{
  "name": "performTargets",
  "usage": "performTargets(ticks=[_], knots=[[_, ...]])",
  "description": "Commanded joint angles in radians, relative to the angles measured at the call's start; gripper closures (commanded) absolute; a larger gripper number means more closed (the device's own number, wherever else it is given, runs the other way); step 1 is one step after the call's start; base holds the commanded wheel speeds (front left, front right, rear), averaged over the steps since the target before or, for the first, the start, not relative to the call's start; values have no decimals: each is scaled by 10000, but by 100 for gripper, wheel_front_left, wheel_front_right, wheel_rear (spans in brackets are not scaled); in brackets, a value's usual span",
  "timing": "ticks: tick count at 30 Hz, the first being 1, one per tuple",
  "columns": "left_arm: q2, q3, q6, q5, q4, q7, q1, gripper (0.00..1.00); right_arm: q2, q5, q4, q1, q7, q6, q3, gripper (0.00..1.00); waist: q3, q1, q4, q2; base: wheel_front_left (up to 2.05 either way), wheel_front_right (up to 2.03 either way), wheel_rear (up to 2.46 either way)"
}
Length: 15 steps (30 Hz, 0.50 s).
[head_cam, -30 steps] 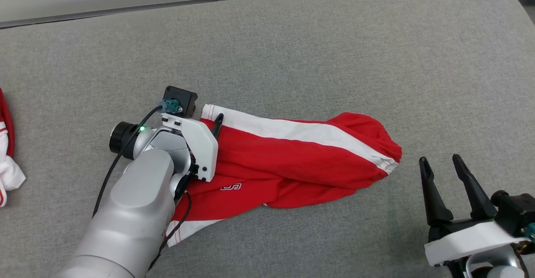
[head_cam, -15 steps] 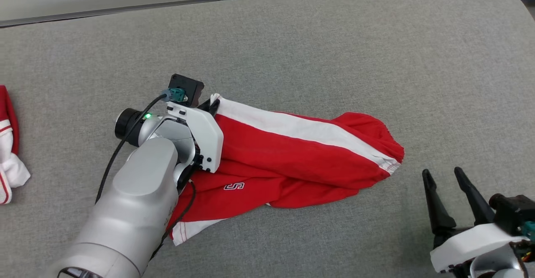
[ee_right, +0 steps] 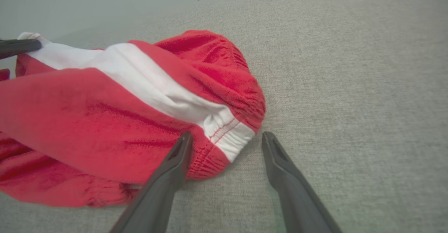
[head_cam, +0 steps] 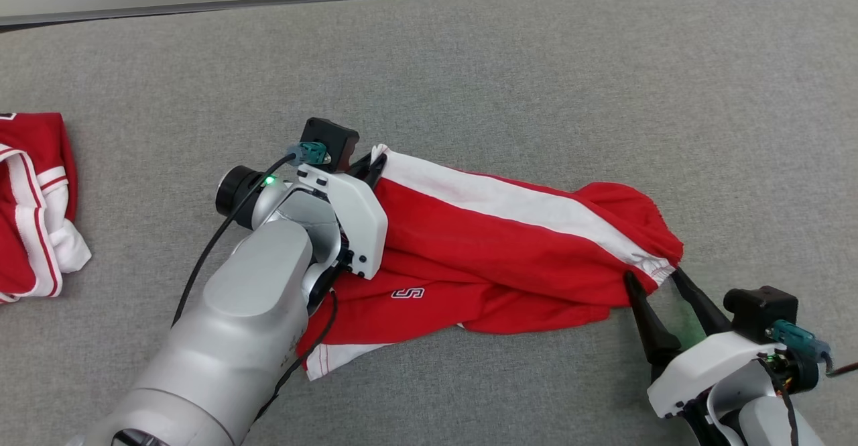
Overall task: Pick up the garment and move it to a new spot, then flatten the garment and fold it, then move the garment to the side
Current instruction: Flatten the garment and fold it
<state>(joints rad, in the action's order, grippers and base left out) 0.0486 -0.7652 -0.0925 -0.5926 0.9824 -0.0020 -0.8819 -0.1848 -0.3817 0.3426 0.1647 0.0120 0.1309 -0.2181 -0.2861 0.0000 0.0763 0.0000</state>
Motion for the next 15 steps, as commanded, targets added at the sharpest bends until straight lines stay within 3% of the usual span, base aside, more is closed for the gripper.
performTargets(ticks=[1,4,5,7,15], knots=[[47,-111,52,-112,-73,-79,42,100,-61,-111,231,178,112,-3,-129,0,-39,0,-101,0,0,0,0],[44,-328,138,-288,-138,-169,15,100,-127,-319,579,467,375,-3,-286,0,-58,0,-197,0,0,0,0],[44,-394,160,-352,-149,-186,-1,100,-152,-373,659,511,466,-3,-316,46,-61,0,-224,0,0,0,0],[42,-494,186,-475,-186,-335,-41,100,-215,-457,790,617,640,-3,-294,100,-76,0,-276,0,0,0,0],[55,-376,376,-730,-290,-1752,-33,100,-592,-368,-77,667,1382,-3,-46,100,256,0,-352,0,0,0,0]])
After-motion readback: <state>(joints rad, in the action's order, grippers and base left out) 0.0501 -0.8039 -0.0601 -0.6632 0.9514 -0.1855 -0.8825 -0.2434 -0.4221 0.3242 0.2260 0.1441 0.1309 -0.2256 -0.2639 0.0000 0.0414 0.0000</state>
